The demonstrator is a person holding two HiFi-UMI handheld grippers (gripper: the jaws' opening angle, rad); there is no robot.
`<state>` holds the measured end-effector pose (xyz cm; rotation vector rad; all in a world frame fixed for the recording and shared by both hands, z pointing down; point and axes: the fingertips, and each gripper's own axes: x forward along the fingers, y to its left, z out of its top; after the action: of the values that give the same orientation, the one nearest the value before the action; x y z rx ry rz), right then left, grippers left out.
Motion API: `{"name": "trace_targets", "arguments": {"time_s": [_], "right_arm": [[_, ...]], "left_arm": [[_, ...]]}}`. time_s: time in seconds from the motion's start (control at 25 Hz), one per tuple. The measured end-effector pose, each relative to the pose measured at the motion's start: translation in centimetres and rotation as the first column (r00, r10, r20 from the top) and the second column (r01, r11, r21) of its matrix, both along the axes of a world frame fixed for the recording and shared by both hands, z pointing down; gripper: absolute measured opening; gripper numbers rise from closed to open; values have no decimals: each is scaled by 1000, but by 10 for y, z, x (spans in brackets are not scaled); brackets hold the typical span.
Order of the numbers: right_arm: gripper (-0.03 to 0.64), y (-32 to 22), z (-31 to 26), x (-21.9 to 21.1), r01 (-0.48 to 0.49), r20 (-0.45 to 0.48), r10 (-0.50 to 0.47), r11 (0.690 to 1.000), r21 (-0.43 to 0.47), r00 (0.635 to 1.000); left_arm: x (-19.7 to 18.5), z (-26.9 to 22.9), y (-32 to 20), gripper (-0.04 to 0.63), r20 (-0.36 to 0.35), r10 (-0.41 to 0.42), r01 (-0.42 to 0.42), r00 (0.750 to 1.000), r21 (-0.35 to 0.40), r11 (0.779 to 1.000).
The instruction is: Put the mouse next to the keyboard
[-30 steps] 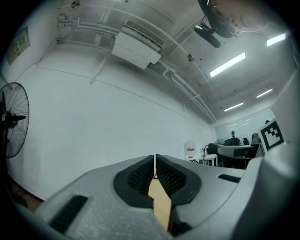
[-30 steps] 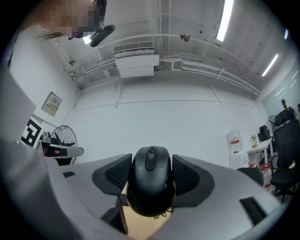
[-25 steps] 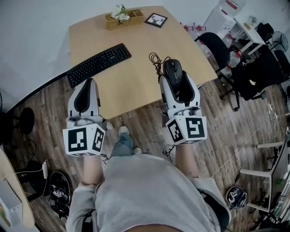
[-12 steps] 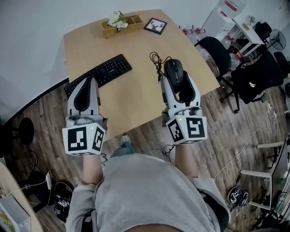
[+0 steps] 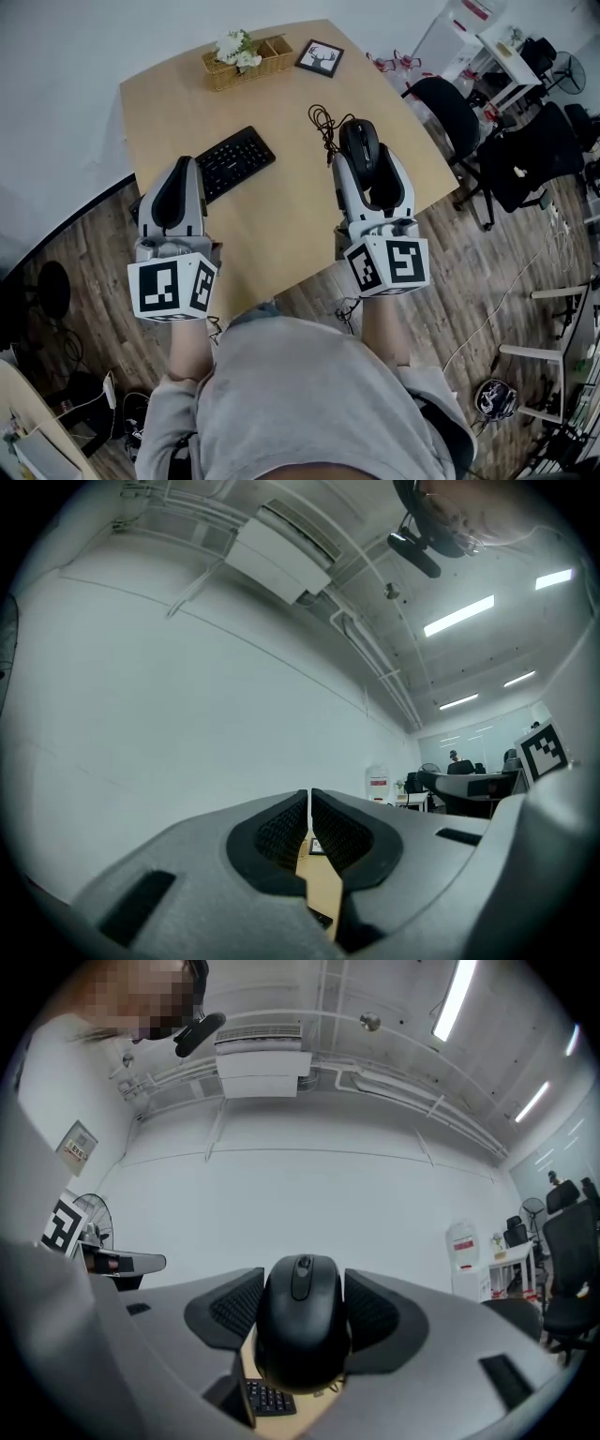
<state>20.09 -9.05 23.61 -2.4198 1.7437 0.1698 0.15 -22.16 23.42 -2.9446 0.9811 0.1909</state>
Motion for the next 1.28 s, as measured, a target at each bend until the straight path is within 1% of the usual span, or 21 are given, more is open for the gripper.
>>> {"name": "trace_targets", "arguments": {"time_s": [0.28,0.6,0.72,0.88,1.08,1.28], "right_arm": [[259,-33,10,12,-14,28,15,1000,-18,1000],[259,-71,35,32,16,60,-11,996,-83,998],[259,-89,47,45,39,81,-31,993,-109,996],[259,-115,61,68,72,97,-58,987,-144,994],[259,-149,76,96,123,96,-106,973,-195,990],[259,-180,103,120,185,135,-156,953,-239,978]], "left_arm": [[11,12,-35,18,15,26,-26,1000,-26,999],[19,38,-58,18,48,4,0,999,-89,996],[21,46,-68,18,62,-24,30,998,-108,994],[24,54,-82,18,73,-84,93,994,-132,987],[33,60,-96,18,77,-161,172,984,-159,972],[45,69,-99,18,94,-215,229,972,-175,958]]}}
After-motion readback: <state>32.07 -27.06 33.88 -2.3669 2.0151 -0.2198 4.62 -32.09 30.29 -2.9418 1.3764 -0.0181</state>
